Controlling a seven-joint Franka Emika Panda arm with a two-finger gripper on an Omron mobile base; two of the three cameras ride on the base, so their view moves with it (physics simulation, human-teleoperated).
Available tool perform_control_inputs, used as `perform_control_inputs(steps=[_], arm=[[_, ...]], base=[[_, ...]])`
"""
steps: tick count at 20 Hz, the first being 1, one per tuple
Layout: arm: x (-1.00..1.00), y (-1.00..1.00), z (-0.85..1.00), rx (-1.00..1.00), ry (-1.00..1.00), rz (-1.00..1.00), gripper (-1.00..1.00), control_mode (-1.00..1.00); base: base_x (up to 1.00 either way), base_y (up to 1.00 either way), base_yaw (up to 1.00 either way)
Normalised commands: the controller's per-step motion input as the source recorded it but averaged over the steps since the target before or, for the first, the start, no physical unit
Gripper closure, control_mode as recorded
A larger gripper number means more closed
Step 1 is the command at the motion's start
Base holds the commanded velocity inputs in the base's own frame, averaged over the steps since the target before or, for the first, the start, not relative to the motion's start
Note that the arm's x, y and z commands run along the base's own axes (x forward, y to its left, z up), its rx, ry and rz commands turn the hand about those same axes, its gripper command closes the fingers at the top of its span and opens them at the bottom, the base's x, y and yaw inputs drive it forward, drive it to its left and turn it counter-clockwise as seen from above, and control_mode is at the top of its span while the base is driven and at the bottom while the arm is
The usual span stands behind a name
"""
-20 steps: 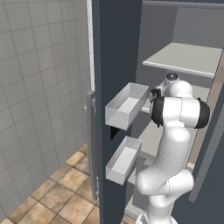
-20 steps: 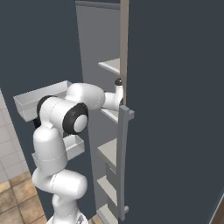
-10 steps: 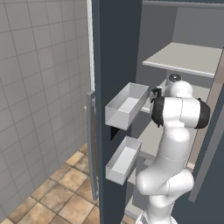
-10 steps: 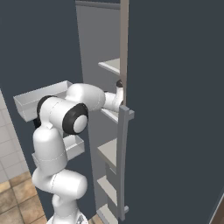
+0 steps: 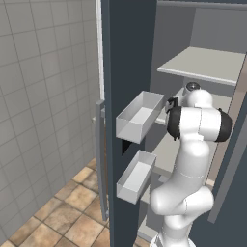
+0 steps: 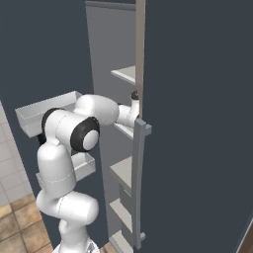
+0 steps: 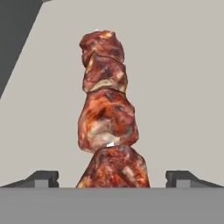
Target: Store the kebab skewer in the freezer for long-term storage. Close the freezer door after placing the cooked food.
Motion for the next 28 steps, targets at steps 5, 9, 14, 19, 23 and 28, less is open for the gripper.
perform_control_inputs(steps=[5, 9, 14, 19, 23, 28], arm=[[-0.04, 0.06, 0.00, 0.00, 0.00, 0.00, -1.00, -1.00], [-0.26, 0.21, 0.00, 0.00, 0.00, 0.00, -1.00, -1.00], [-0.44, 0.31, 0.00, 0.00, -0.01, 0.01, -1.00, -1.00], [-0.49, 0.34, 0.00, 0.00, 0.00, 0.02, -1.00, -1.00], [-0.49, 0.43, 0.01, -0.02, 0.00, 0.01, -1.00, -1.00], [-0.48, 0.32, 0.08, -0.01, 0.00, 0.00, -1.00, -1.00]], base=[[0.00, 0.00, 0.00], [0.00, 0.00, 0.00], [0.00, 0.00, 0.00], [0.00, 0.00, 0.00], [0.00, 0.00, 0.00], [0.00, 0.00, 0.00]])
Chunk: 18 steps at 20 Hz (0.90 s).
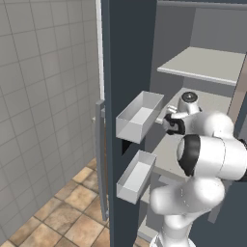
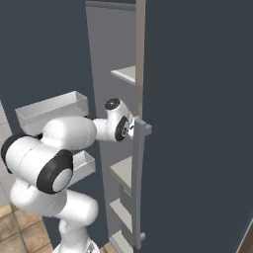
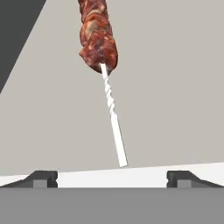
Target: Store the kebab skewer in the freezer for long-term storage. Close the freezer door after placing the cooked food.
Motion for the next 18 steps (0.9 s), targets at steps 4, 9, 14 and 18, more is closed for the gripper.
perform_control_inputs(steps=[4, 9, 14, 18], arm=[[-0.59, 0.33, 0.13, 0.00, 0.00, 0.00, -1.00, -1.00], [-0.63, 0.22, 0.18, 0.00, 0.00, 0.02, -1.00, -1.00], [-0.60, 0.17, 0.23, 0.00, 0.00, 0.03, -1.00, -1.00], [-0.50, 0.15, 0.25, 0.00, 0.02, 0.02, -1.00, -1.00]], base=[[0.00, 0.00, 0.00], [0.00, 0.00, 0.00], [0.00, 0.00, 0.00], [0.00, 0.00, 0.00]])
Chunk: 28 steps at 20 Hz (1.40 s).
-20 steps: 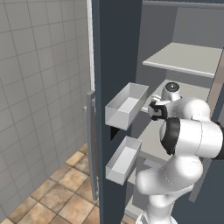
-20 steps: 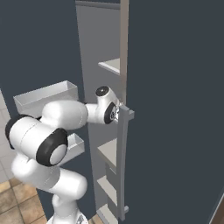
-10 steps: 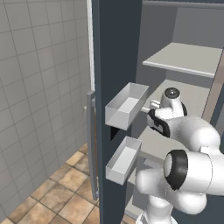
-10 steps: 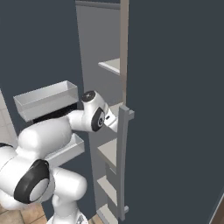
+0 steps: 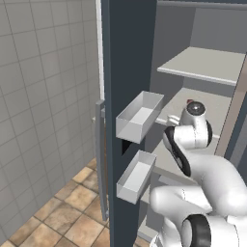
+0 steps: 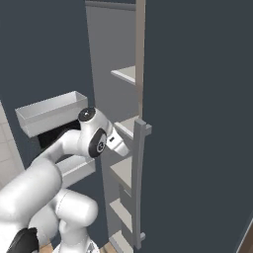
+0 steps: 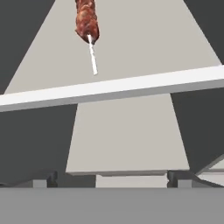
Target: Store the kebab skewer in the freezer for long-term storage. Close the freezer door after placing the cooked food.
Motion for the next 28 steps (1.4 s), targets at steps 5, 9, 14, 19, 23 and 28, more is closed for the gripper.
perform_control_inputs(steps=[5, 9, 14, 19, 23, 28], arm=[[-0.50, 0.16, 0.27, 0.00, 0.08, 0.03, -1.00, -1.00], [-0.64, 0.16, 0.18, 0.03, 0.12, 0.08, -1.00, -1.00], [-0.45, 0.08, 0.16, 0.08, 0.25, 0.23, -1.00, -1.00], [-0.30, 0.18, 0.27, 0.04, 0.32, 0.32, -1.00, -1.00], [-0.33, 0.25, 0.23, 0.02, 0.30, 0.31, -1.00, -1.00], [-0.38, 0.22, 0.03, -0.02, 0.13, 0.03, -1.00, -1.00]], base=[[0.00, 0.00, 0.00], [0.00, 0.00, 0.00], [0.00, 0.00, 0.00], [0.00, 0.00, 0.00], [0.00, 0.00, 0.00], [0.00, 0.00, 0.00]])
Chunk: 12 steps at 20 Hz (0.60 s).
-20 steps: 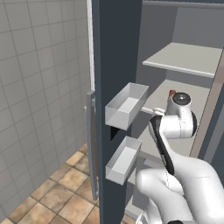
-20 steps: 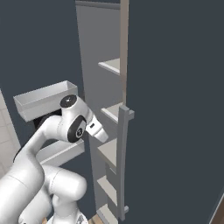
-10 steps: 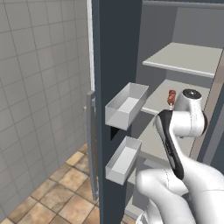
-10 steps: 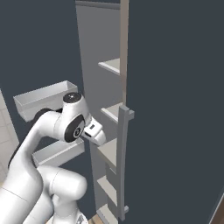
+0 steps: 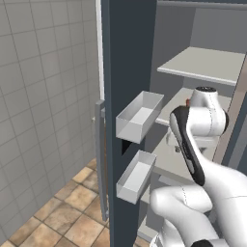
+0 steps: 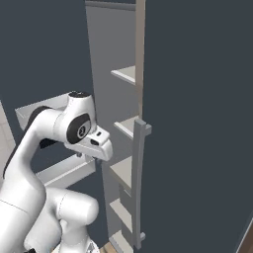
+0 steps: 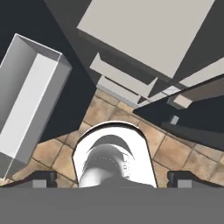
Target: Store the kebab skewer in the freezer for long-term storage. Close the freezer door after placing the cooked food.
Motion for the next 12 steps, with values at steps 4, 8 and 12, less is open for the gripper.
perform_control_inputs(steps=[4, 8, 12], arm=[[-0.58, 0.00, 0.00, 0.00, 0.03, 0.00, -1.00, -1.00], [-0.62, 0.16, 0.00, -0.02, 0.00, 0.00, -1.00, -1.00], [-0.49, 0.36, 0.00, -0.04, 0.00, 0.00, -1.00, -1.00]], base=[[0.00, 0.00, 0.00], [0.00, 0.00, 0.00], [0.00, 0.00, 0.00]])
